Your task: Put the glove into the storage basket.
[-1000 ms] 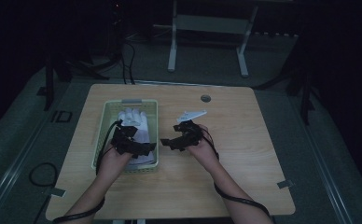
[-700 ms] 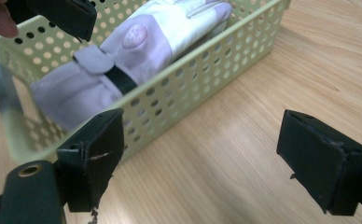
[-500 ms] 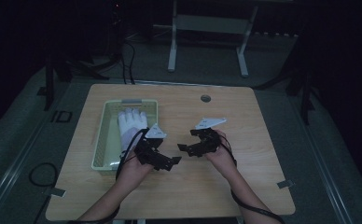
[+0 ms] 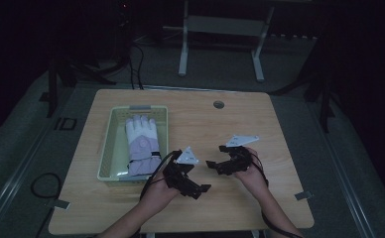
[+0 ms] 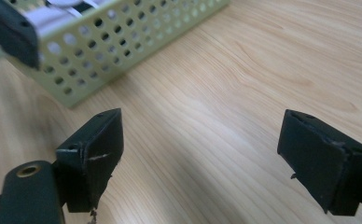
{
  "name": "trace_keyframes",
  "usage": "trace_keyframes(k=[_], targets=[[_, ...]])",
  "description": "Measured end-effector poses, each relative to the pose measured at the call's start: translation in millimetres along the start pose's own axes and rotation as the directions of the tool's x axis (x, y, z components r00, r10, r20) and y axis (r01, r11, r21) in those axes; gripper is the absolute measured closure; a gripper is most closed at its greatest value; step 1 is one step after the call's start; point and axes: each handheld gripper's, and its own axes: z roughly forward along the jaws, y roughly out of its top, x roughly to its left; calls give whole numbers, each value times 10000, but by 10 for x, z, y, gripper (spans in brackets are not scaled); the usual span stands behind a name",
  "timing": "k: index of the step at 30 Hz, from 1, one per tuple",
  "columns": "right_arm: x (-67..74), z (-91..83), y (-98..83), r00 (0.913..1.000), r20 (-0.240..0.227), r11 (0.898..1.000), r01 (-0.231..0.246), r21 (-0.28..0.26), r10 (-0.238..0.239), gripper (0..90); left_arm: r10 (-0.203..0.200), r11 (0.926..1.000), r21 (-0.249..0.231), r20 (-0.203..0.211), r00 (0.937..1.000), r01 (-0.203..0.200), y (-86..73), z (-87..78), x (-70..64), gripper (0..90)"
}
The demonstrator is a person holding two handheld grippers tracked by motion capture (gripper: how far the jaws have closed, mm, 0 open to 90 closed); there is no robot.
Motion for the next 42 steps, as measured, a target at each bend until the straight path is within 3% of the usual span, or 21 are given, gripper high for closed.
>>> trace_keyframes(k=[11,20,32,42], targets=[[-98,-59,-357,9999,-90,9990,-74,444,78,142,138,9995,277,707,9974,-158,-156,317,-71,0],[-128,-103,-563,10000,-33,9992,57,387,-56,141,443,9982,353,1079,9932,-483,-283,518,-137,0],[-161,-281,-814,9996,270,9999,-104,118,101,141,485,9988,-3,1215,9914,-488,-424,660,-197,0],[-229,-427,-929,9974,557,9987,-438,-268,453,140,764,9971,-61,979,9923,-762,-542,717,-254,0]])
